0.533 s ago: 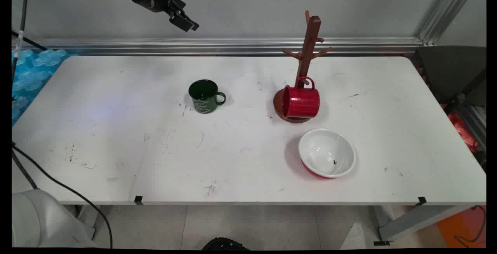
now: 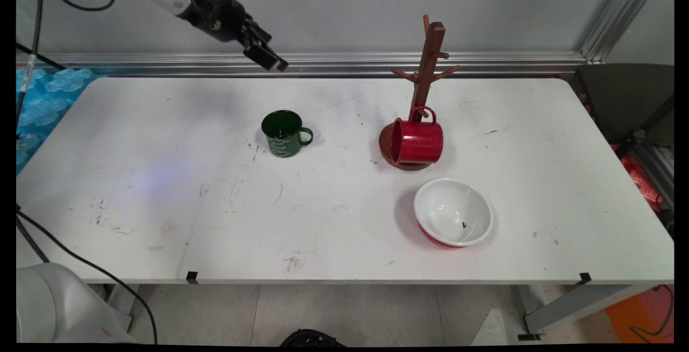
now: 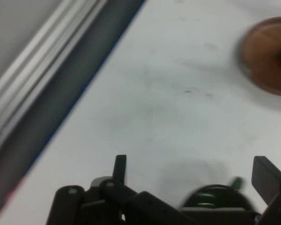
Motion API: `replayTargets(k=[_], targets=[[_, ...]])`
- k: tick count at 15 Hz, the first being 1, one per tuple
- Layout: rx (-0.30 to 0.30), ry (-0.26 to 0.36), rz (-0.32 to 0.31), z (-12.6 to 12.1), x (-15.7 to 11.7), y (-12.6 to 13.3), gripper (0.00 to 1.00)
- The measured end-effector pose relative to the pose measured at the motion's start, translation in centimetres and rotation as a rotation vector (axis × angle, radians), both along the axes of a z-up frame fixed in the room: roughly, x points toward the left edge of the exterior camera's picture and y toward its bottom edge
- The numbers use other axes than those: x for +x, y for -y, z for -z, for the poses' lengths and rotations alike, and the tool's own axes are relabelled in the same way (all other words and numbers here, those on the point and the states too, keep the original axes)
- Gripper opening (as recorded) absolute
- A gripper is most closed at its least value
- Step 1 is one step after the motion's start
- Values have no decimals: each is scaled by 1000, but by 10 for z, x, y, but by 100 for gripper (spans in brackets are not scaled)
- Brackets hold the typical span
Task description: Pick up the red mug from the rack
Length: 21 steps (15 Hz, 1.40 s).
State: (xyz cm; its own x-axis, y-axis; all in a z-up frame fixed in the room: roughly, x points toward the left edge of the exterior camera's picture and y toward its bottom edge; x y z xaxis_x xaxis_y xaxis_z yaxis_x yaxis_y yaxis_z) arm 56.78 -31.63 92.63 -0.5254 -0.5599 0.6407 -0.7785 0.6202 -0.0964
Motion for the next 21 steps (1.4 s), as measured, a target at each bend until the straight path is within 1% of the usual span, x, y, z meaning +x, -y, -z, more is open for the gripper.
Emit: replayTargets(k=[4, 7, 10, 14, 21], targets=[[59, -85, 36, 13, -27, -16, 100], [82, -153, 54, 25, -46, -22, 100], [86, -210, 70, 39, -61, -25, 100], [91, -268, 101, 63, -80, -29, 100], [87, -340, 139, 96, -110, -31, 100]])
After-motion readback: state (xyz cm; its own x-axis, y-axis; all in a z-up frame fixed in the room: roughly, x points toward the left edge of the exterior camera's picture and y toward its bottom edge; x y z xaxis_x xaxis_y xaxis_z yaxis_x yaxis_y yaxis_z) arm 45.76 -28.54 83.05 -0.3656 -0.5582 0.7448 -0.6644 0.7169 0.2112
